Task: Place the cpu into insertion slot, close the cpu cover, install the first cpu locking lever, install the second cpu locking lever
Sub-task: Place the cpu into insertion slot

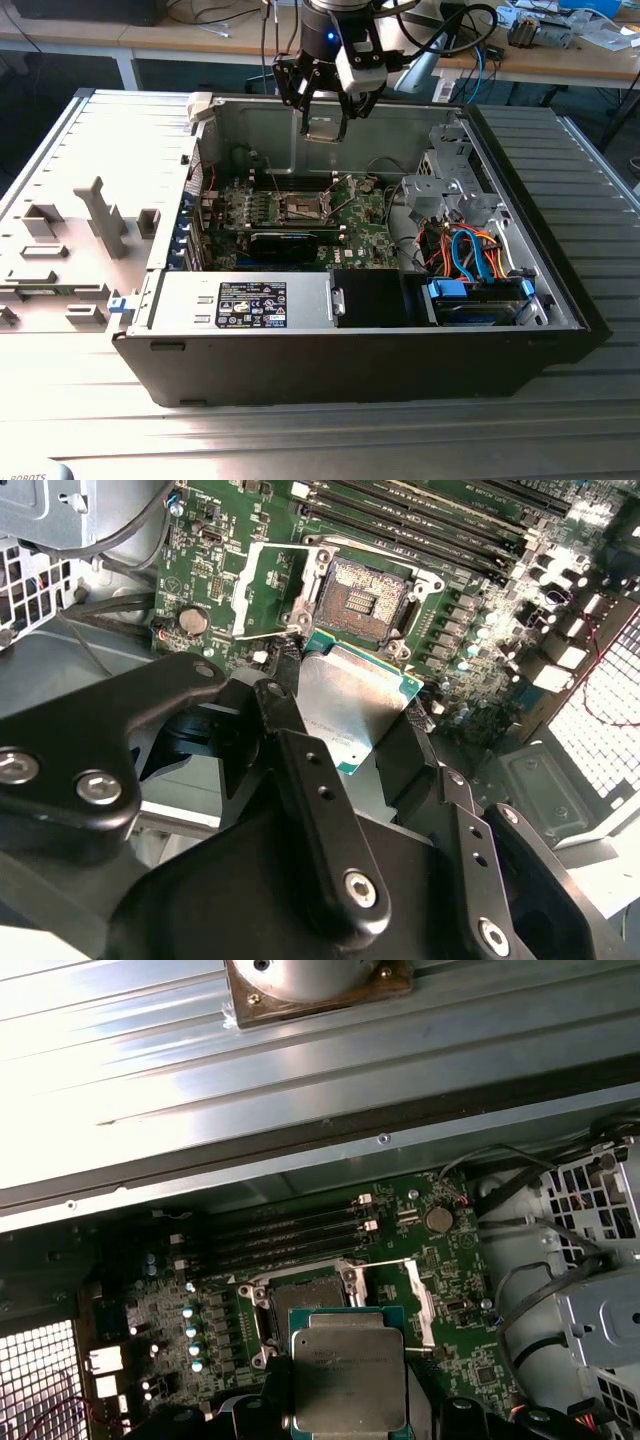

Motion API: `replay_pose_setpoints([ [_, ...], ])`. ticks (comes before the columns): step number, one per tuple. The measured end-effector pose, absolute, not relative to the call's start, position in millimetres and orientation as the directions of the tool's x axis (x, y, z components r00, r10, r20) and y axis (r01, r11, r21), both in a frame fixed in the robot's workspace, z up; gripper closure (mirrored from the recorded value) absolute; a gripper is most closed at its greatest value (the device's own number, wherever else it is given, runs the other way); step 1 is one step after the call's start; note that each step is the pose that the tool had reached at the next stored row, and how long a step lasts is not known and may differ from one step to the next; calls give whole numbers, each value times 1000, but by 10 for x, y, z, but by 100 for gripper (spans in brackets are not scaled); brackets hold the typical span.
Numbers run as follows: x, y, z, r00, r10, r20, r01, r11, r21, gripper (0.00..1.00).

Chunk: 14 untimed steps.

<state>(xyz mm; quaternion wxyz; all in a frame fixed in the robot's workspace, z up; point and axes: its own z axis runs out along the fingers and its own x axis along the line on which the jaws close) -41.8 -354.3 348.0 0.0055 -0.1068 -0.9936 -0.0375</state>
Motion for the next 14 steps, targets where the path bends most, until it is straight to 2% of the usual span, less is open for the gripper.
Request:
replay_pose_setpoints([
  [14, -419, -3543, 3478, -969, 246, 19, 246, 966, 73, 46],
])
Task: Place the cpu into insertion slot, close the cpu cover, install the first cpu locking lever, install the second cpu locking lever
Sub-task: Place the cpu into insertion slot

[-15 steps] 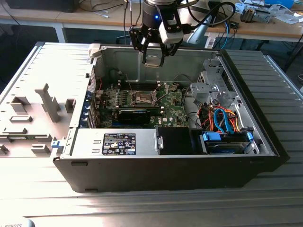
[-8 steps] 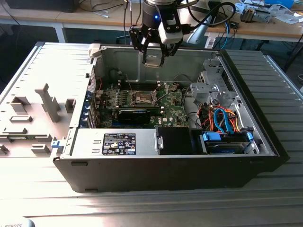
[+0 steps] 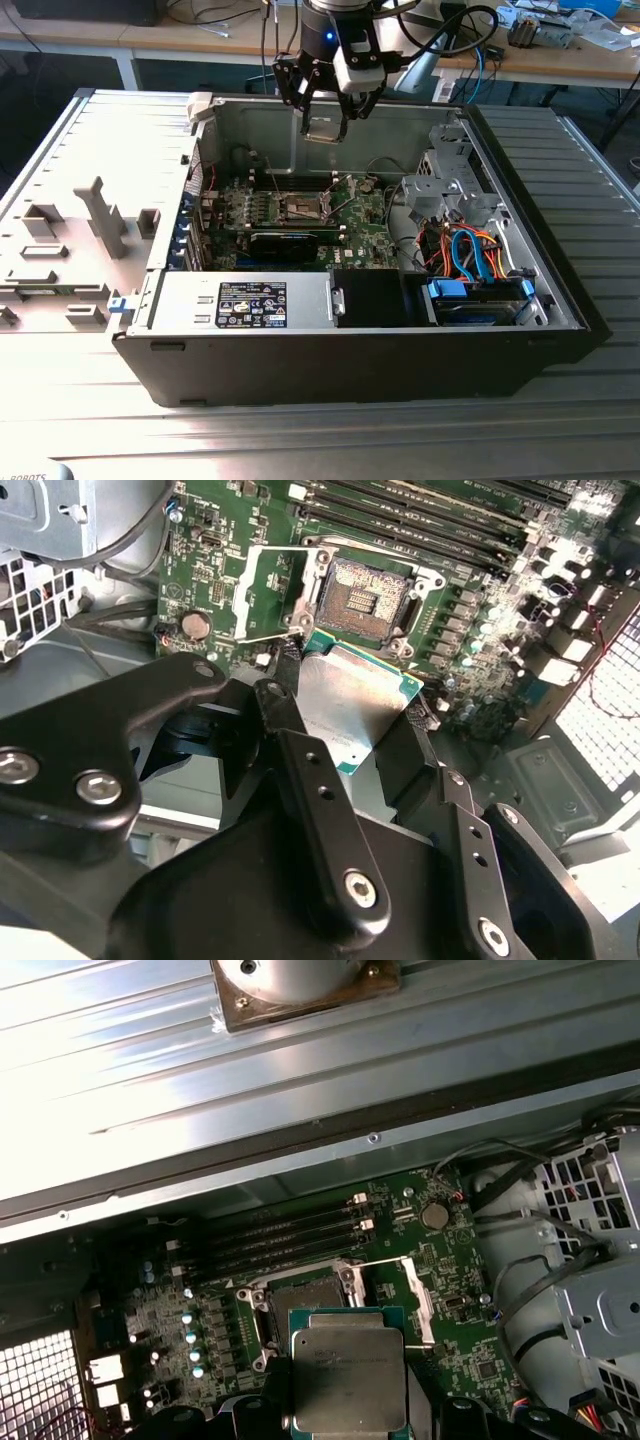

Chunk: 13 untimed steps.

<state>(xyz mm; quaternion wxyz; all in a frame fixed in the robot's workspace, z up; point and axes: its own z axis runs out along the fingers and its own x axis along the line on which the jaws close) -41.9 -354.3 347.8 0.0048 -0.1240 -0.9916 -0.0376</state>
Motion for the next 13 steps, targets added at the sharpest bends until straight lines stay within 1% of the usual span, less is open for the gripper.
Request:
replay_pose_setpoints([
  [13, -418, -3543, 3475, -958, 286, 19, 287, 955, 73, 46],
])
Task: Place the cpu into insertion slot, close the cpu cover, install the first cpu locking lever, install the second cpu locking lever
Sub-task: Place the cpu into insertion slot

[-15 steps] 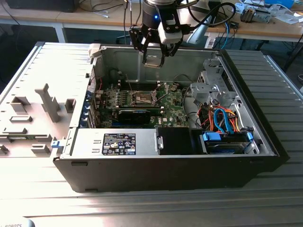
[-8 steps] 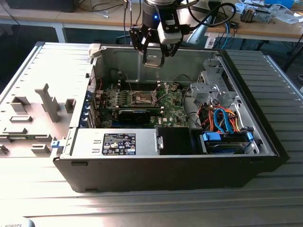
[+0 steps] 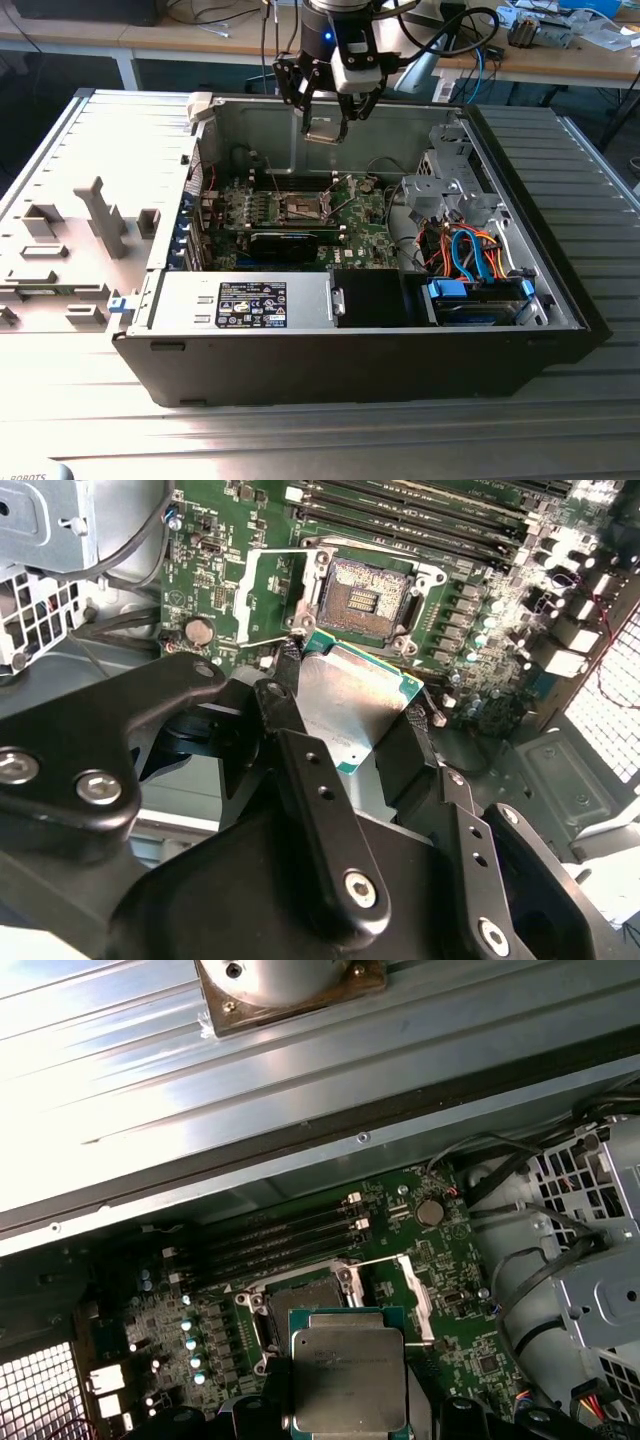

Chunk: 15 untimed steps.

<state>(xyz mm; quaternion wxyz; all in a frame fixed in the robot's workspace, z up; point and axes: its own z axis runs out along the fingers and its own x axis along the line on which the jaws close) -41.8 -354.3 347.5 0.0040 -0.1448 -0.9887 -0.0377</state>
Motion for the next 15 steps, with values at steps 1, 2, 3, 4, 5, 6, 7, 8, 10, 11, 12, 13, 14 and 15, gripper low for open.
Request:
replay_pose_setpoints([
  [1, -418, -3543, 3475, -957, 290, 19, 290, 954, 73, 46],
  [2, -418, -3543, 3475, -956, 292, 19, 292, 954, 73, 46],
  [3, -419, -3543, 3475, -956, 294, 19, 294, 953, 73, 46],
  [4, -418, -3543, 3475, -955, 296, 19, 296, 952, 73, 46],
  [5, -418, -3543, 3475, -954, 298, 19, 298, 952, 73, 46],
  [6, -418, -3543, 3475, -954, 300, 19, 301, 951, 73, 46],
  [7, -418, -3543, 3475, -953, 302, 19, 302, 950, 73, 46],
  [8, -418, -3543, 3474, -952, 305, 19, 305, 949, 73, 46],
  [10, -418, -3543, 3474, -951, 309, 19, 310, 948, 73, 46],
  [11, -419, -3543, 3474, -949, 314, 19, 314, 946, 73, 46],
  [12, -418, -3543, 3474, -948, 318, 19, 318, 945, 73, 46],
  [13, -418, -3543, 3474, -947, 321, 19, 321, 944, 73, 46],
  [14, -418, -3543, 3473, -946, 324, 19, 325, 943, 73, 46],
  [15, -418, -3543, 3473, -945, 327, 19, 328, 942, 73, 46],
])
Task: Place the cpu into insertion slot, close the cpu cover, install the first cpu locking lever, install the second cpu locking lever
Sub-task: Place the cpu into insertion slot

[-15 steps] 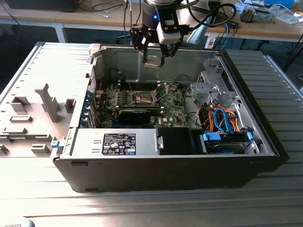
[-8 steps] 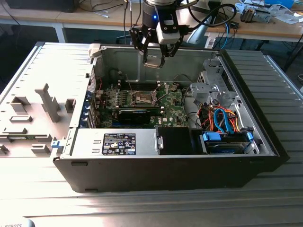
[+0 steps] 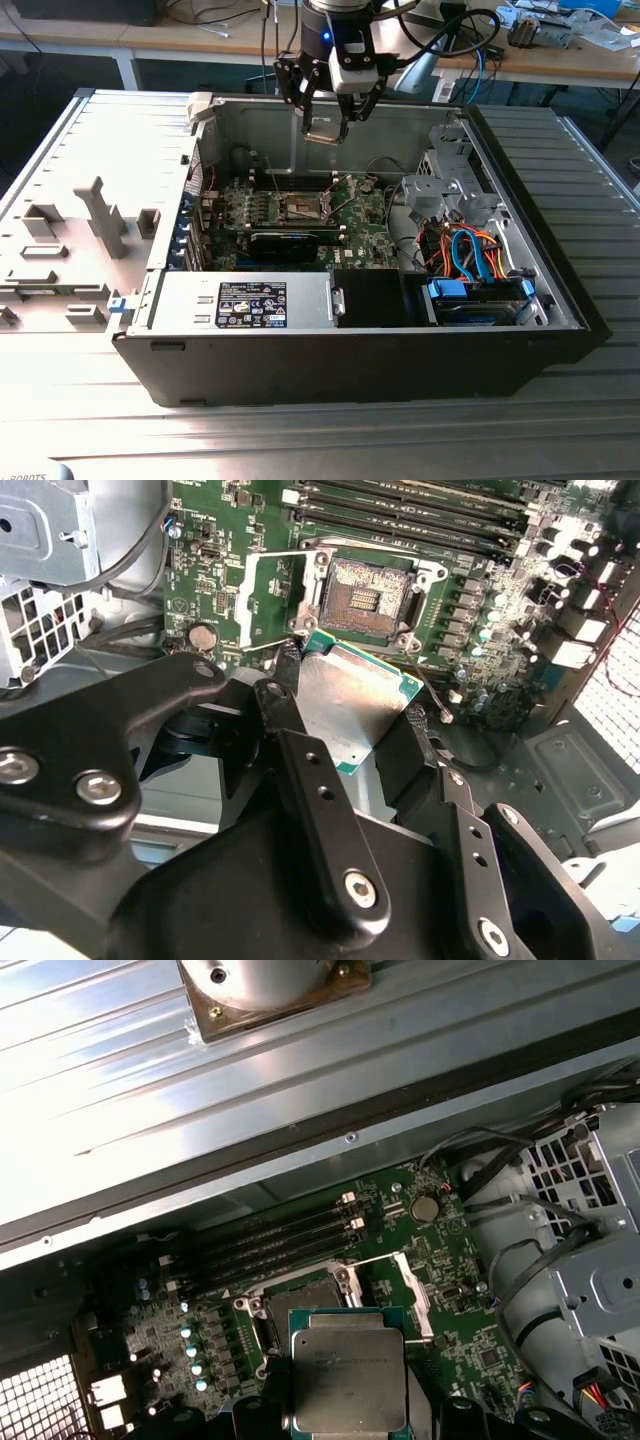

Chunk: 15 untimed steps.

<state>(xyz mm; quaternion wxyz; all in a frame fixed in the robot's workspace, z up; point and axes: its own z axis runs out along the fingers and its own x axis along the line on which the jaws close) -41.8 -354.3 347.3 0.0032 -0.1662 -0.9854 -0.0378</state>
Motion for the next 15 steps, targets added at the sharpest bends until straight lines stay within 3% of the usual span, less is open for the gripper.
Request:
replay_pose_setpoints([
  [15, -418, -3543, 3471, -933, 360, 19, 361, 930, 73, 46],
])
